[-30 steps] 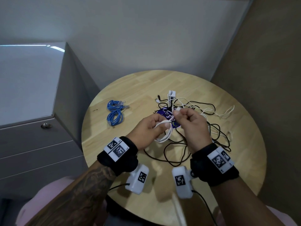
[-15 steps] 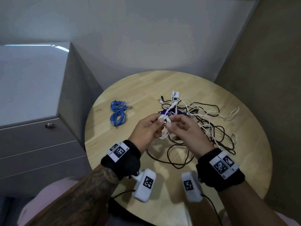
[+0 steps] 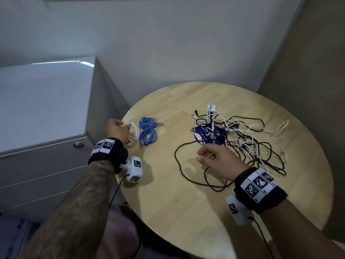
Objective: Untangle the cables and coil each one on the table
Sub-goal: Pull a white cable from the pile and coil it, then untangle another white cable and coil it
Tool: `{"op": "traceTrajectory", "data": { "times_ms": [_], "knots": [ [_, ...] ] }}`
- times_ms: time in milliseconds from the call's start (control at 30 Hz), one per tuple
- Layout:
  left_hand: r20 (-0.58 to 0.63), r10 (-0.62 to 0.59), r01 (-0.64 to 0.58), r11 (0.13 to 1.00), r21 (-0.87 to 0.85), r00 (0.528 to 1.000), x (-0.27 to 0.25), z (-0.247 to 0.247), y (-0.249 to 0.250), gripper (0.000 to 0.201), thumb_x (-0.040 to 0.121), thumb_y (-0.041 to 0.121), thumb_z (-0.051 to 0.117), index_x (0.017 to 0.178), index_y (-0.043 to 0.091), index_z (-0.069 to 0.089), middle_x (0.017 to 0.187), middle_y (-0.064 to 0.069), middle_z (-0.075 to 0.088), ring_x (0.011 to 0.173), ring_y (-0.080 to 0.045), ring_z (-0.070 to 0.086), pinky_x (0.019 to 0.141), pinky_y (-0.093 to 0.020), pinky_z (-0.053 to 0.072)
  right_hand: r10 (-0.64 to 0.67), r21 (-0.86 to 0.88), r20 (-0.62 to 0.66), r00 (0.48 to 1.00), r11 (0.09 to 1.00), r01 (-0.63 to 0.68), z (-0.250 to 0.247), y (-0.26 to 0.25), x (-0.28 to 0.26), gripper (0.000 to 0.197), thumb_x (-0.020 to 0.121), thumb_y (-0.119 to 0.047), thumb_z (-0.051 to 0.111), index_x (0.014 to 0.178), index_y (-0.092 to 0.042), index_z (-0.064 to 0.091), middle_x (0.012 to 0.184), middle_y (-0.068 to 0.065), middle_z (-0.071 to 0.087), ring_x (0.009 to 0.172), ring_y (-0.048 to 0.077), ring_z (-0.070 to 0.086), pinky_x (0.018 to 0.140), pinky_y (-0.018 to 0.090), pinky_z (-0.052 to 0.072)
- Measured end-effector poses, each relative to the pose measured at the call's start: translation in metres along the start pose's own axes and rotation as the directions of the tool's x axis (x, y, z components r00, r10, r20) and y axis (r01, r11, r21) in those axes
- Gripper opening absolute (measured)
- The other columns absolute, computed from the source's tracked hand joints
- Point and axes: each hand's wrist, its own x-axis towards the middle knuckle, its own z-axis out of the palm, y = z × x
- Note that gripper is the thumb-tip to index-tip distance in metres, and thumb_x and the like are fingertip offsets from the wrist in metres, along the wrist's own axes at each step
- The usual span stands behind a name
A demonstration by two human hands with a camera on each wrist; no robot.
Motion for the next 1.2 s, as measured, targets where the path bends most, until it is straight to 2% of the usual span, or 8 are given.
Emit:
{"op": "traceTrajectory", "data": {
  "times_ms": [267,400,533,600,700,867,1033,1200],
  "knots": [
    [-0.040,-0.109,0.115,0.979,0.167,0.993,0.038,0.017,-0.021,0.020,0.087,0.010,0.061,0.105,0.009,0.070,0.113,-0.019,0.068,0.103,-0.037,0.063,0.086,-0.036,0.049,0.108,-0.291,0.073,0.991,0.953,-0.083,-0.013,0.018,0.003,0.018,0.090,-0.043,0.068,0.093,-0.026,0.068,0.087,-0.010,0.069,0.085,0.010,0.064,0.086,0.034,0.055],
    [-0.009,-0.138,0.138,0.979,0.151,0.990,0.044,0.020,-0.023,0.021,0.087,0.015,0.066,0.106,0.007,0.072,0.106,-0.019,0.070,0.094,-0.036,0.065,0.080,-0.033,0.050,0.069,-0.264,0.029,0.997,0.963,-0.059,-0.025,0.015,0.010,0.014,0.089,-0.043,0.069,0.090,-0.028,0.068,0.083,-0.012,0.067,0.082,0.008,0.063,0.084,0.035,0.055],
    [0.099,-0.196,0.194,0.981,0.032,0.976,0.038,0.021,-0.018,0.020,0.087,0.013,0.070,0.103,0.002,0.071,0.083,-0.022,0.067,0.052,-0.030,0.057,0.056,-0.034,0.053,0.021,-0.213,-0.160,0.987,0.975,-0.055,-0.048,0.021,0.019,0.008,0.091,-0.039,0.066,0.089,-0.031,0.068,0.084,-0.016,0.066,0.082,0.009,0.064,0.080,0.035,0.055],
    [0.069,-0.127,0.125,0.992,0.032,0.990,0.033,0.018,-0.006,0.025,0.088,0.015,0.070,0.109,0.002,0.067,0.097,-0.018,0.067,0.066,-0.033,0.061,0.051,-0.029,0.053,-0.026,-0.200,-0.330,0.943,0.979,-0.043,-0.060,0.028,0.026,0.006,0.094,-0.033,0.063,0.092,-0.030,0.068,0.086,-0.015,0.067,0.081,0.010,0.063,0.077,0.033,0.052],
    [-0.004,0.123,-0.123,0.991,0.046,0.992,0.014,0.018,0.026,0.029,0.087,0.021,0.068,0.113,0.008,0.066,0.111,-0.010,0.067,0.100,-0.029,0.063,0.084,-0.030,0.052,-0.039,-0.259,-0.467,0.883,0.961,-0.095,-0.075,0.039,0.037,0.010,0.095,-0.027,0.059,0.100,-0.028,0.068,0.102,-0.004,0.069,0.090,0.020,0.063,0.083,0.035,0.052],
    [0.219,0.399,-0.382,0.917,-0.118,0.890,-0.067,0.062,0.075,0.011,0.090,0.020,0.065,0.100,0.020,0.065,0.092,0.007,0.065,0.068,-0.009,0.062,0.067,-0.021,0.051,0.148,-0.483,-0.333,0.931,0.821,-0.303,-0.066,0.055,0.047,0.031,0.088,-0.046,0.065,0.117,-0.034,0.066,0.119,0.000,0.067,0.108,0.029,0.063,0.093,0.037,0.051],
    [0.660,0.375,-0.443,0.894,-0.071,0.651,-0.119,0.136,0.073,0.035,0.094,0.018,0.061,0.128,0.023,0.059,0.123,0.000,0.063,0.104,-0.017,0.062,0.092,-0.027,0.048,0.132,-0.692,-0.183,0.974,0.686,-0.223,-0.044,0.053,0.047,0.040,0.086,-0.046,0.066,0.125,-0.038,0.064,0.128,0.002,0.065,0.120,0.029,0.055,0.100,0.039,0.046],
    [0.736,0.313,-0.498,0.866,0.038,0.600,-0.120,0.179,0.065,0.045,0.095,0.023,0.056,0.139,0.031,0.051,0.137,-0.002,0.057,0.122,-0.020,0.055,0.099,-0.024,0.042,0.101,-0.716,-0.152,0.983,0.675,-0.180,-0.040,0.054,0.044,0.030,0.087,-0.040,0.067,0.117,-0.033,0.065,0.126,0.002,0.060,0.121,0.030,0.051,0.099,0.039,0.042]
  ]
}}
